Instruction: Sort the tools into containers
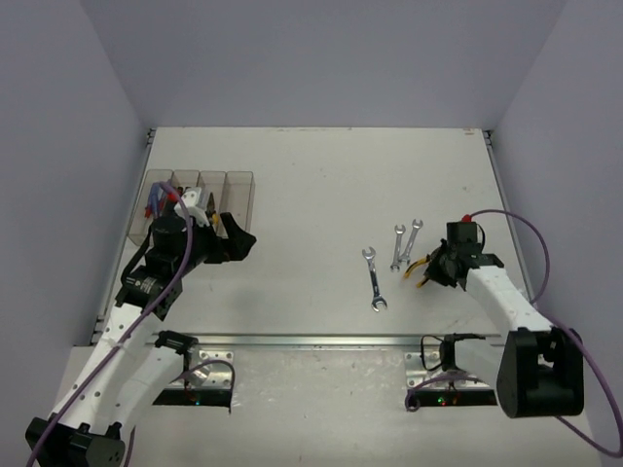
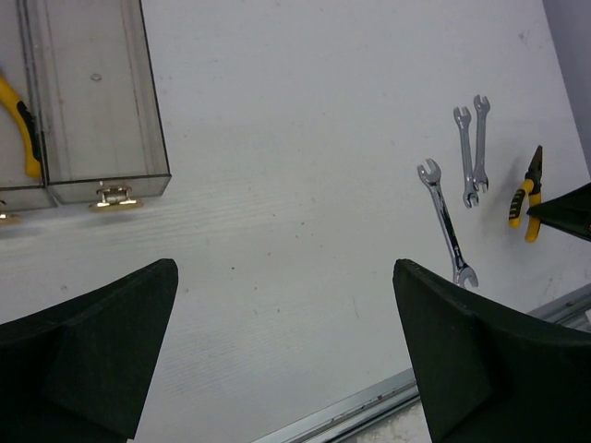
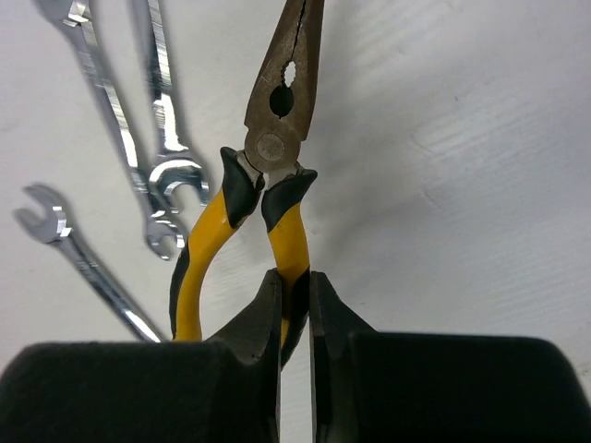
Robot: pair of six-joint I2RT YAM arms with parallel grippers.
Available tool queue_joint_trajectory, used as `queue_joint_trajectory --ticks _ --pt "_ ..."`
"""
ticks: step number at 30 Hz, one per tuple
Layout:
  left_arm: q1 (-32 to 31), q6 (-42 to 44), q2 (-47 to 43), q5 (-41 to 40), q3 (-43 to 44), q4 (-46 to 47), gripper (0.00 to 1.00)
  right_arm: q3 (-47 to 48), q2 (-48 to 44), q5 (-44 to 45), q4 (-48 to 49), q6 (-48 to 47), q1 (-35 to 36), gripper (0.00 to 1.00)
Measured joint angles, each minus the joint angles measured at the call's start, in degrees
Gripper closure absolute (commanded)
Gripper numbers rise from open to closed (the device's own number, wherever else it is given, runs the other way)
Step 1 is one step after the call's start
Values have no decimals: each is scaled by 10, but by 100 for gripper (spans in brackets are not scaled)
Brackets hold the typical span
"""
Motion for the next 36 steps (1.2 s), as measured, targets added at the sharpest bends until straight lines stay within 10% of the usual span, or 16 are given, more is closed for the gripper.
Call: queue_joint_trajectory --ticks 11,26,30,33,36 --pt "-74 -164 66 148 -97 246 0 6 -120 -170 34 -41 20 100" --pt "-262 -259 335 60 -1 488 32 93 -106 -178 134 -82 340 100" --pt "-270 -268 372 39 20 498 57 101 -84 -155 137 -89 378 100" --pt "-270 -276 395 32 24 501 99 107 -78 -145 137 -94 397 100" --pt "-273 -292 406 36 33 507 100 114 -67 -129 132 -99 405 100"
